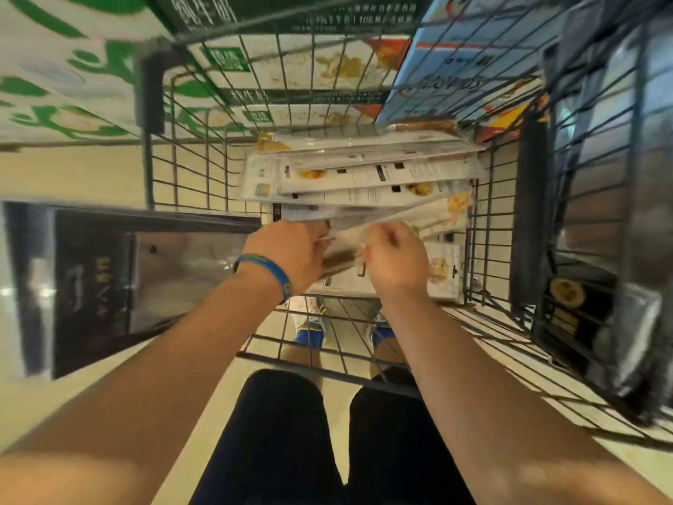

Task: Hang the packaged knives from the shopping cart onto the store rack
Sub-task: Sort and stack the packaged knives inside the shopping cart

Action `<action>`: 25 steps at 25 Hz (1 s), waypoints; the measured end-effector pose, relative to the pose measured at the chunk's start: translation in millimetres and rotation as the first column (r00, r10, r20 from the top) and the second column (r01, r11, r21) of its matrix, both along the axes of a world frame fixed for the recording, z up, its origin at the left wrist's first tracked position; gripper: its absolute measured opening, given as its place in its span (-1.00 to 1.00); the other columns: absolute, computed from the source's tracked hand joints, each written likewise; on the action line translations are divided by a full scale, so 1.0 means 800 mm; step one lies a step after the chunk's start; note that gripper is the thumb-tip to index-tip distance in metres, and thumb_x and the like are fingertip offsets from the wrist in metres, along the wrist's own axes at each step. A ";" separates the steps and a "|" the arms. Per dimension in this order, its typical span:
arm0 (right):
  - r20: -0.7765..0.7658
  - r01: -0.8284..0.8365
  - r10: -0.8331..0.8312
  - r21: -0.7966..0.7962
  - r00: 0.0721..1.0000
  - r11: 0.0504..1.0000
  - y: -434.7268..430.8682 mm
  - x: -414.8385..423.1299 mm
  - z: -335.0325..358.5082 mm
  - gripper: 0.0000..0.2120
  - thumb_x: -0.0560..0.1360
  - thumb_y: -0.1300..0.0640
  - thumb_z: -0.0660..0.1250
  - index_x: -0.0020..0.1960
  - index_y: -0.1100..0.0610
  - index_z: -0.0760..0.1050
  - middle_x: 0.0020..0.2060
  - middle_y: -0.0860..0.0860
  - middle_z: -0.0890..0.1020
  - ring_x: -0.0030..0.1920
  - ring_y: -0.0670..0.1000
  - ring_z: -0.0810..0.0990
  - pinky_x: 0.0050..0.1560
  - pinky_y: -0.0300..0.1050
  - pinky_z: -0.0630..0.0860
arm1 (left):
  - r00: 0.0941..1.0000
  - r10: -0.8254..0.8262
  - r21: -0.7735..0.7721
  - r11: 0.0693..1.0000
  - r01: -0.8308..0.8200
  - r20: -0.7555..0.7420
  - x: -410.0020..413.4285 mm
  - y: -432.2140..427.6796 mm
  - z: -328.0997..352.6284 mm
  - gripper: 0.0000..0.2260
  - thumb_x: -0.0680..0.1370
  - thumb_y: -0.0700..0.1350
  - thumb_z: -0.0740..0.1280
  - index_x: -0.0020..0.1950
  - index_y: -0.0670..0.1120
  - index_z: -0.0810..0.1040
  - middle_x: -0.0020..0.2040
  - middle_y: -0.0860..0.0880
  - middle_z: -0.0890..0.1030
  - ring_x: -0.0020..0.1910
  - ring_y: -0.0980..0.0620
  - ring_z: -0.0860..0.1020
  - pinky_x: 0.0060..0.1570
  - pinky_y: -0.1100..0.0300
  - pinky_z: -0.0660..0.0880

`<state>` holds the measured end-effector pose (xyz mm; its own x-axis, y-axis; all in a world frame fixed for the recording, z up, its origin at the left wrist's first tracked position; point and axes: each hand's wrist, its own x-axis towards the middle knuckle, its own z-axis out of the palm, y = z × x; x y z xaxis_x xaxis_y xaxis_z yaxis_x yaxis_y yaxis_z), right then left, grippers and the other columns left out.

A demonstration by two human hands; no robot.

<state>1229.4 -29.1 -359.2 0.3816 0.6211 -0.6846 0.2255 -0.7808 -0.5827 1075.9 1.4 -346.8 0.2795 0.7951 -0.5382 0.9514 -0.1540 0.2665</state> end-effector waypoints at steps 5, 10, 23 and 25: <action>-0.266 0.229 -0.272 -0.182 0.925 0.956 -0.013 0.018 0.056 -0.53 0.48 -0.34 0.39 0.19 -0.02 0.55 0.01 -0.02 0.68 0.07 0.03 0.66 0.12 0.05 0.60 | 0.885 0.397 0.036 0.908 -0.417 0.242 -0.026 -0.009 0.079 -0.69 0.59 0.19 0.21 -0.07 0.03 0.64 -0.32 0.04 0.60 -0.24 -0.08 0.58 -0.39 0.25 0.32; -0.771 0.318 -0.276 -0.101 0.574 0.943 0.003 0.005 0.133 -0.61 0.57 -0.06 0.41 0.33 0.09 0.55 0.13 0.08 0.72 0.11 0.08 0.70 0.07 0.01 0.64 | 0.590 0.740 -0.221 0.665 -0.714 0.323 -0.028 -0.033 0.125 -0.39 0.50 0.37 0.24 -0.21 -0.20 0.58 -0.30 -0.23 0.58 -0.36 0.02 0.45 -0.30 0.03 0.49; -0.396 -0.390 0.337 -0.057 0.854 0.919 0.013 0.053 0.159 -0.50 0.36 -0.34 0.44 0.17 -0.07 0.65 -0.05 -0.09 0.76 0.01 0.00 0.74 0.16 0.12 0.63 | -0.162 0.972 -0.856 0.066 -0.513 0.172 0.038 0.000 0.106 -0.76 0.61 0.05 0.32 0.12 -0.08 0.63 0.05 -0.14 0.70 -0.02 -0.13 0.68 -0.01 -0.07 0.64; -0.283 -0.447 0.373 -0.271 0.884 0.853 0.026 0.062 0.153 -0.33 0.33 -0.53 0.32 0.13 -0.02 0.63 -0.10 -0.02 0.75 -0.05 0.06 0.72 0.05 0.07 0.63 | -0.164 0.967 -0.757 0.042 -0.653 0.195 0.044 0.015 0.078 -0.85 0.60 -0.01 0.34 -0.01 -0.08 0.60 -0.04 -0.16 0.69 -0.09 -0.16 0.67 -0.03 -0.12 0.64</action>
